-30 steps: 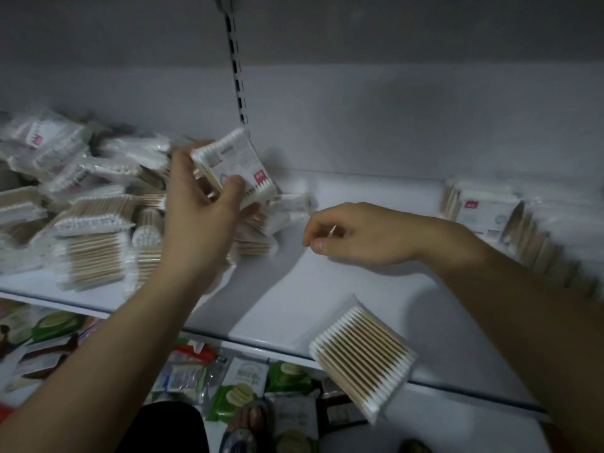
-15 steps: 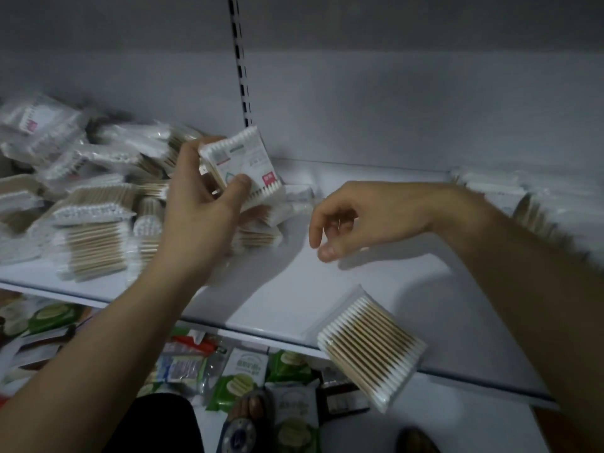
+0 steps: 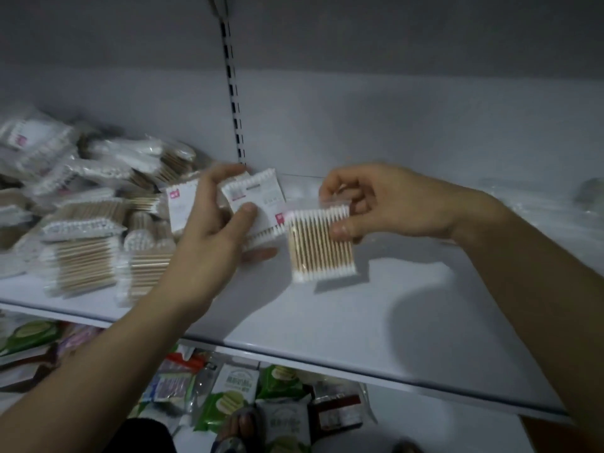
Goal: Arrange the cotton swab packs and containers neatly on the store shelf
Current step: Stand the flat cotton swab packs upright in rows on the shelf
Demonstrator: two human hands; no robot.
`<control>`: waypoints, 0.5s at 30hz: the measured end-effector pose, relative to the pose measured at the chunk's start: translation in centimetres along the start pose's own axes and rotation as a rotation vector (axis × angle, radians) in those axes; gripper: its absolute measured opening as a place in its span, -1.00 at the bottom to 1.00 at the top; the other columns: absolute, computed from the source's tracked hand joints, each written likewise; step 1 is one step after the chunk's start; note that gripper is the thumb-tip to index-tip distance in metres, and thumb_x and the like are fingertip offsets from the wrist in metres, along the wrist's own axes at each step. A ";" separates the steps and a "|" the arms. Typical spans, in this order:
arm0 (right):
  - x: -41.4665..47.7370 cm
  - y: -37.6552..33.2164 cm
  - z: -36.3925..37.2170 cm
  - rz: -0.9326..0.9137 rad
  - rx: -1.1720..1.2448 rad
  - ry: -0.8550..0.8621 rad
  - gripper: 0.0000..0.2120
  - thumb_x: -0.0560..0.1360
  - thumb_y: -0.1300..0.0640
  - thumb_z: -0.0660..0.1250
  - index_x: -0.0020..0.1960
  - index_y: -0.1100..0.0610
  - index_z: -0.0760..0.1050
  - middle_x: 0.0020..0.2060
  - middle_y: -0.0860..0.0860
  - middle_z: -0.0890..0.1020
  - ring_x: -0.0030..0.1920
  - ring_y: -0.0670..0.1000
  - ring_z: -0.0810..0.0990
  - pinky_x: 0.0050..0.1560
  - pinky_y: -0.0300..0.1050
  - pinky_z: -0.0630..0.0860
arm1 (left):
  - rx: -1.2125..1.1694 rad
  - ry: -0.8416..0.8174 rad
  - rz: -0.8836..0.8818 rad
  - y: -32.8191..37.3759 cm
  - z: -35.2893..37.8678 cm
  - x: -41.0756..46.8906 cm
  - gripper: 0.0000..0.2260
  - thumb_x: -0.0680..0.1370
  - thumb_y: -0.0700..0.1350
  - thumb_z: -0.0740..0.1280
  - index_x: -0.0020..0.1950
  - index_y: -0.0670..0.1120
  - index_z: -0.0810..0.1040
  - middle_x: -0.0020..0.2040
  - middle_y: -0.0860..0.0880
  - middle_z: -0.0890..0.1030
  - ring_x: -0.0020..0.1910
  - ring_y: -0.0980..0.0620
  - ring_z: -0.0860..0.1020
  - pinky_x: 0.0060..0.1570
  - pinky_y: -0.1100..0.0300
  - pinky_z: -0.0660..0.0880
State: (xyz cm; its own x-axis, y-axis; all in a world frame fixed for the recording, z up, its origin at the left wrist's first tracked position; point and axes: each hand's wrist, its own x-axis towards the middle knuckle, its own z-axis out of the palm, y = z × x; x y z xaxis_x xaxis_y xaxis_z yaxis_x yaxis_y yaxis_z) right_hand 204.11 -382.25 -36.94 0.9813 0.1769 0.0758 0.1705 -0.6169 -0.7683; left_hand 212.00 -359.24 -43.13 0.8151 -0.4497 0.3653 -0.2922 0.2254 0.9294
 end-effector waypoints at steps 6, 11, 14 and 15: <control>4.8 -2.1 2.1 -0.124 0.187 0.341 -0.88 0.48 0.21 0.51 -0.01 0.15 0.61 -0.07 0.17 0.65 -0.20 0.12 0.72 -0.12 -0.04 0.69 | 0.042 -0.019 0.071 0.7 0.7 0.0 -0.64 0.55 0.02 0.43 0.25 -0.01 0.37 0.15 -0.07 0.65 0.08 -0.11 0.70 -0.19 -0.07 0.69; 10.1 1.9 3.0 0.000 0.027 0.550 -0.81 0.54 0.24 0.30 0.05 0.03 0.62 -0.06 0.02 0.68 -0.08 0.09 0.69 -0.06 0.01 0.64 | 0.002 0.243 0.139 0.8 -1.3 0.8 -0.73 0.62 -0.15 0.39 0.21 0.11 0.38 0.16 -0.02 0.64 0.12 -0.08 0.68 -0.05 -0.23 0.67; 11.0 5.6 6.0 0.091 -0.231 0.295 -0.60 0.41 0.10 0.46 0.22 -0.16 0.56 0.18 -0.05 0.63 0.16 0.02 0.61 0.18 0.01 0.59 | -0.015 0.275 0.138 0.8 -1.7 0.8 -0.69 0.66 -0.24 0.30 0.22 0.15 0.37 0.25 -0.08 0.59 0.15 -0.11 0.66 -0.18 -0.11 0.69; 11.4 6.5 6.5 0.100 -0.344 0.296 -0.57 0.39 0.03 0.43 0.25 -0.19 0.54 0.21 -0.03 0.62 0.20 0.05 0.60 0.19 0.05 0.58 | -0.020 0.272 0.138 0.7 -1.7 0.9 -0.66 0.67 -0.28 0.26 0.25 0.16 0.36 0.27 -0.09 0.58 0.14 -0.09 0.67 -0.24 -0.04 0.68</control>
State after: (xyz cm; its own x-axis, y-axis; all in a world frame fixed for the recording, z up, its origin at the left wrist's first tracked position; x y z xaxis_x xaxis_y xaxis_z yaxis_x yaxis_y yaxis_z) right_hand 215.79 -379.22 -45.22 0.9691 -0.0925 0.2289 0.0442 -0.8472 -0.5295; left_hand 213.35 -357.97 -42.25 0.8732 -0.1668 0.4580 -0.4016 0.2860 0.8700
